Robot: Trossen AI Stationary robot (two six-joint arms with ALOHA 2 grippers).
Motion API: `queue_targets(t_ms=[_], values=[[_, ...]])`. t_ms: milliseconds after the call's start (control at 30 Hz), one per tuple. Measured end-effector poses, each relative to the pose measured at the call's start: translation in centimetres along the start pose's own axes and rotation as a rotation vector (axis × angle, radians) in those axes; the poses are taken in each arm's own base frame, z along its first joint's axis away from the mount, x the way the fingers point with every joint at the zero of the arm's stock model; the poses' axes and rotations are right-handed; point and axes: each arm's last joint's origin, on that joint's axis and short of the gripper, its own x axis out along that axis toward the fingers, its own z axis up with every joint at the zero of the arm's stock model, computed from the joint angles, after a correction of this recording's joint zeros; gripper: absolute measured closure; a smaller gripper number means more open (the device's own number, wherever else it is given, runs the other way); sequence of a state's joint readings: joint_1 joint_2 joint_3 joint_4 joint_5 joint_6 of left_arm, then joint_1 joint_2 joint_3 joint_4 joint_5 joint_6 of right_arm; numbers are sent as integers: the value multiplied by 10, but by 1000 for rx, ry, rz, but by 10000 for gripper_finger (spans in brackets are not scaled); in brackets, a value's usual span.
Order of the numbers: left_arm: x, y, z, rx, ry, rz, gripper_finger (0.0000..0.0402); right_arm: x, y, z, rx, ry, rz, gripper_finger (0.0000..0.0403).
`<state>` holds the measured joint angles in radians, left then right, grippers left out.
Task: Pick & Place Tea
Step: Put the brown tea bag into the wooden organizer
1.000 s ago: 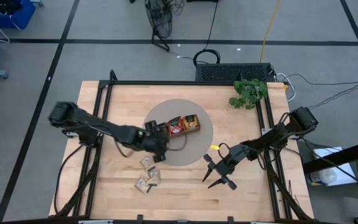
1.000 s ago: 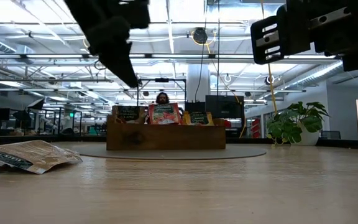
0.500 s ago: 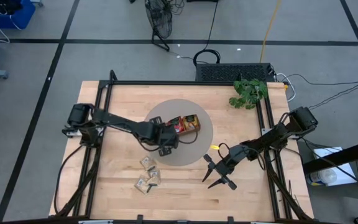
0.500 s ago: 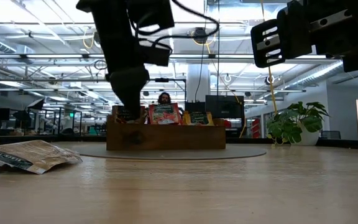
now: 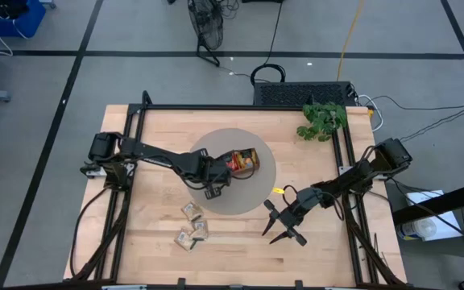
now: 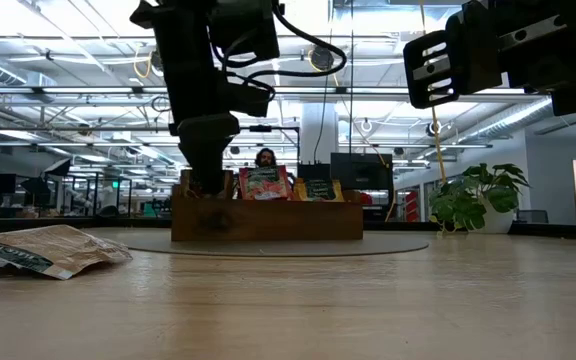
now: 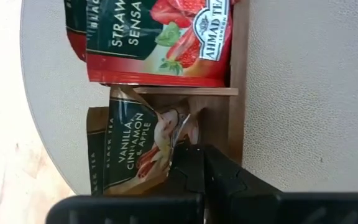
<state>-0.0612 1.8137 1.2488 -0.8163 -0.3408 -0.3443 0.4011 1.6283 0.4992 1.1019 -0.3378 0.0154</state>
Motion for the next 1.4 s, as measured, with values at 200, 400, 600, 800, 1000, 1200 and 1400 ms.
queue_targets(t_ms=[200,400,600,800,1000,1200,1400], values=[[15,7,-11,-18,63,-8,401,0,0,0,0,0,0,261],[37,10,-27,-60,83,-43,401,0,0,0,-1,1,0,261],[44,13,-30,-78,43,-33,401,0,0,0,-1,1,0,261],[44,11,-31,-70,28,11,400,0,0,0,0,1,0,261],[44,8,-32,-59,21,32,400,0,0,0,0,1,0,261],[31,1,-31,-4,19,2,391,0,0,0,0,1,0,261],[-16,-2,-25,16,-131,-22,390,0,0,-1,1,5,0,261]])
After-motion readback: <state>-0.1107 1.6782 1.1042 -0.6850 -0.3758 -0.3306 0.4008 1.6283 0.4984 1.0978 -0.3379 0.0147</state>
